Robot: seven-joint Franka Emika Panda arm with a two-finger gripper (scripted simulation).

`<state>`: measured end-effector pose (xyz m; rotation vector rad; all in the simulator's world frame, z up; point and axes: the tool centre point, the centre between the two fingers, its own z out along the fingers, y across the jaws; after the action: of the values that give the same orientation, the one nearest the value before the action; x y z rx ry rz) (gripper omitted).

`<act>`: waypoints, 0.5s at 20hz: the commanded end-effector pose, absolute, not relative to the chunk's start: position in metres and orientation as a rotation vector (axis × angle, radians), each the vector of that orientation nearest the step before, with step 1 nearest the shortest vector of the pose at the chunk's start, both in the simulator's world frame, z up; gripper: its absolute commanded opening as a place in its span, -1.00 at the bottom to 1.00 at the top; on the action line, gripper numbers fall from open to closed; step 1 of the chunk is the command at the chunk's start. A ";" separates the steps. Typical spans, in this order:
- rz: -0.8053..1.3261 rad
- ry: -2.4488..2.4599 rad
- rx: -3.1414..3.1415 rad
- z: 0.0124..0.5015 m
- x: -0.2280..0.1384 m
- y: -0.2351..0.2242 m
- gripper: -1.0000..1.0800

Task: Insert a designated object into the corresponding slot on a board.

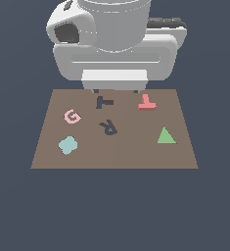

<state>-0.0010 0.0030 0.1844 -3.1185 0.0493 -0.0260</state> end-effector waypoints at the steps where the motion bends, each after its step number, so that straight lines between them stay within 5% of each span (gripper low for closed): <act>1: -0.026 0.049 -3.118 0.184 -0.001 0.003 0.92; 10: -0.022 0.031 -3.122 0.165 -0.013 0.020 0.92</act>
<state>-0.0091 0.0146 0.1709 -3.1210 0.0372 -0.0249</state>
